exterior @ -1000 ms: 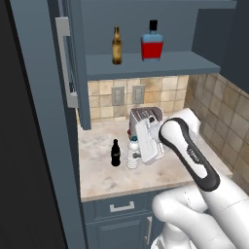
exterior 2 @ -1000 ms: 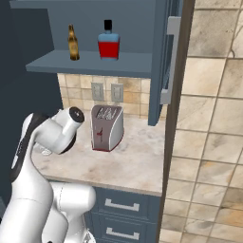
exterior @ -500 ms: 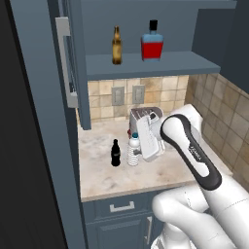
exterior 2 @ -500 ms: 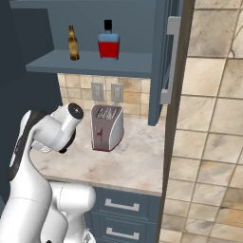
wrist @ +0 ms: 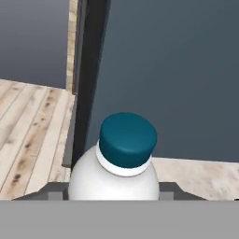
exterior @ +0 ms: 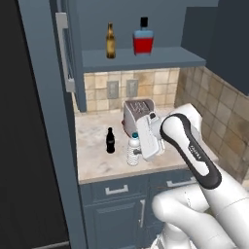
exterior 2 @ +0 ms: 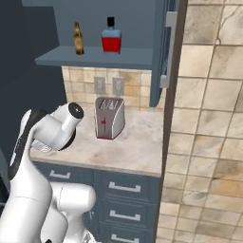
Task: Sort all alcoholic drinks to one cabinet, and non-alcoholic drinks to the other.
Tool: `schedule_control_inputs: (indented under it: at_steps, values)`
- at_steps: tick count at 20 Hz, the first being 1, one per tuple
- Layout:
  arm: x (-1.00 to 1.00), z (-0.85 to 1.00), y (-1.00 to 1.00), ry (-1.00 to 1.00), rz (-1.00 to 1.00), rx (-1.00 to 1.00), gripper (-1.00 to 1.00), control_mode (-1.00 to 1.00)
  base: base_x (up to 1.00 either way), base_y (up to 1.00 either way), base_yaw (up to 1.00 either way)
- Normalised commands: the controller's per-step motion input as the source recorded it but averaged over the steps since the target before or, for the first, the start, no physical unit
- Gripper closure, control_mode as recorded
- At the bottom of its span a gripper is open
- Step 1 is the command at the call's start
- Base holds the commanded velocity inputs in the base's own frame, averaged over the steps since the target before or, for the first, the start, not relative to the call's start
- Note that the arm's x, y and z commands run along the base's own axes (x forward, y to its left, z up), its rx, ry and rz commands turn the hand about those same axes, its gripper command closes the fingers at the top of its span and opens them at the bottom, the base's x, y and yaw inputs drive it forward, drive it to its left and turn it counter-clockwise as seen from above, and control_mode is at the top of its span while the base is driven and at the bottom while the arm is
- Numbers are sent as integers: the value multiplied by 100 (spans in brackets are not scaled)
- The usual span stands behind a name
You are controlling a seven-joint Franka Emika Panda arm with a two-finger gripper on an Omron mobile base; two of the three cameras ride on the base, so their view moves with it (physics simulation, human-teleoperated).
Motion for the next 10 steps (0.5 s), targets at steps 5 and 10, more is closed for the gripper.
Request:
schedule_control_inputs:
  at_steps: [5,10]
  values:
    - [0,0,0,0,0,0,100,100,-72,2,0]
    - [0,0,0,0,0,0,100,100,-64,12,1]
